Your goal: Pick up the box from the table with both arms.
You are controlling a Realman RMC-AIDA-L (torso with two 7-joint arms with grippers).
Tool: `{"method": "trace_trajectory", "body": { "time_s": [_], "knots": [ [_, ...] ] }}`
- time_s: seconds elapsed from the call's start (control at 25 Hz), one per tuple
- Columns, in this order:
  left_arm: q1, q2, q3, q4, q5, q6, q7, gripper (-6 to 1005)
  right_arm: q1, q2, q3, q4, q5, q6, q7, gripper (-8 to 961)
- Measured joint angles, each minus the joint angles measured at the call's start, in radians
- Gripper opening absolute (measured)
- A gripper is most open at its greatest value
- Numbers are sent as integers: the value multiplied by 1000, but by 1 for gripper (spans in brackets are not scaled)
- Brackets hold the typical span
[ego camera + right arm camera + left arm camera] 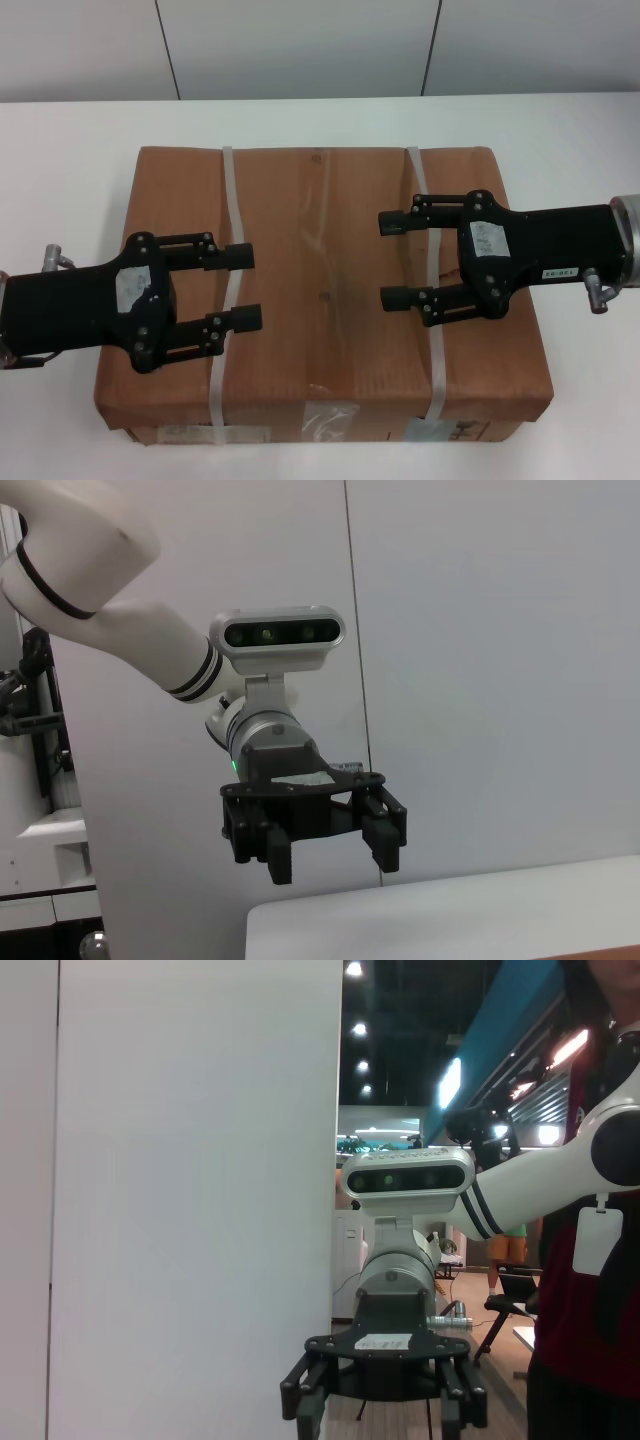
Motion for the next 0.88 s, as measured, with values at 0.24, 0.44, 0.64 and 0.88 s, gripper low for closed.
{"method": "trace_trajectory", "body": {
  "time_s": [0.24,0.44,0.64,0.88],
  "knots": [
    [1,0,0,0,0,-1,-1,568,0,0,0,0,0,1,-1,826],
    [1,0,0,0,0,-1,-1,569,0,1,0,0,0,1,-1,825],
    [0,0,0,0,0,-1,-2,569,-2,2,0,0,1,26,2,825],
    [19,-1,0,-10,-72,-29,-44,568,-14,10,56,4,1,110,41,825]
  ]
}}
